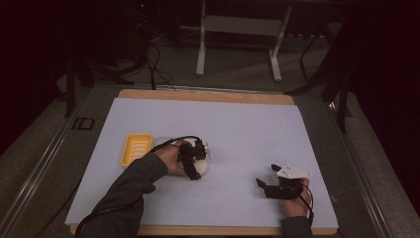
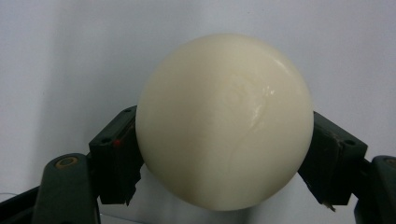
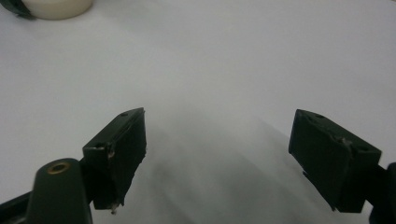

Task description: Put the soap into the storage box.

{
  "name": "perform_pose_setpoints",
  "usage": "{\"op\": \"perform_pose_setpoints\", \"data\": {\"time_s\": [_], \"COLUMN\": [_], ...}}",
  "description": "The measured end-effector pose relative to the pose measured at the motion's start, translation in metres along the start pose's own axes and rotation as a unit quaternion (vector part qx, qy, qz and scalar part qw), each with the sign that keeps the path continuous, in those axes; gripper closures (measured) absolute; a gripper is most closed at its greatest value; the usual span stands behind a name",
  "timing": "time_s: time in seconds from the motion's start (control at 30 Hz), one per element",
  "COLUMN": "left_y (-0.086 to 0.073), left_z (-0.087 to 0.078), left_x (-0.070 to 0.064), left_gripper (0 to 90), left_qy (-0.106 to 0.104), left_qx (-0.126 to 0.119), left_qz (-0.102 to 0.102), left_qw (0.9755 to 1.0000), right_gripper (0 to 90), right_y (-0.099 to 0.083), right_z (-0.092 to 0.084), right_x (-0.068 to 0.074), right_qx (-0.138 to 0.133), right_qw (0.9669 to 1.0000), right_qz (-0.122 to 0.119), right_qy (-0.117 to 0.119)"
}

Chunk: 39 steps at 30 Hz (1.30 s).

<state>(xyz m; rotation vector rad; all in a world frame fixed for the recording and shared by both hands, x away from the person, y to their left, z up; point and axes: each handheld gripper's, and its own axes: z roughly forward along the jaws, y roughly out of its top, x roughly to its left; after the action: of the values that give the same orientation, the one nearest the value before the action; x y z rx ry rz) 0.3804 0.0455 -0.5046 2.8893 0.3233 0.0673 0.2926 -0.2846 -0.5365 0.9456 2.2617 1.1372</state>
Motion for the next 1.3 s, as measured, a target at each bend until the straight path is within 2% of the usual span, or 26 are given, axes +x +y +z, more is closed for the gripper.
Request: {"op": "perform_pose_setpoints", "data": {"time_s": [0.07, 0.27, 0.63, 0.7, 0.87, 1.3], "left_y": [0.000, 0.008, 0.013, 0.016, 0.019, 0.017], "left_z": [0.000, 0.001, 0.002, 0.002, 0.002, 0.000], "left_x": [0.000, 0.001, 0.002, 0.002, 0.002, 0.005], "left_gripper": [24.0, 23.9, 24.4, 24.4, 24.8, 25.2], "left_qy": [0.000, 0.000, -0.006, -0.006, -0.007, -0.012], "left_qx": [0.000, 0.022, 0.037, 0.047, 0.056, 0.059], "left_qz": [0.000, 0.014, 0.023, 0.029, 0.029, 0.024], "left_qw": [1.0000, 0.9996, 0.9990, 0.9984, 0.9980, 0.9979], "right_gripper": [18.8, 18.9, 18.8, 18.8, 18.9, 18.9], "right_y": [0.000, 0.000, 0.000, 0.000, 0.000, 0.000], "right_z": [0.000, 0.000, 0.000, 0.000, 0.001, 0.001], "right_x": [0.000, 0.000, 0.000, 0.000, 0.000, 0.000], "right_qx": [0.000, 0.001, 0.001, 0.002, 0.002, 0.003], "right_qw": [1.0000, 1.0000, 1.0000, 1.0000, 1.0000, 1.0000], "right_qz": [0.000, -0.001, -0.001, -0.002, -0.002, -0.003], "right_qy": [0.000, 0.001, 0.001, 0.001, 0.002, 0.002]}}
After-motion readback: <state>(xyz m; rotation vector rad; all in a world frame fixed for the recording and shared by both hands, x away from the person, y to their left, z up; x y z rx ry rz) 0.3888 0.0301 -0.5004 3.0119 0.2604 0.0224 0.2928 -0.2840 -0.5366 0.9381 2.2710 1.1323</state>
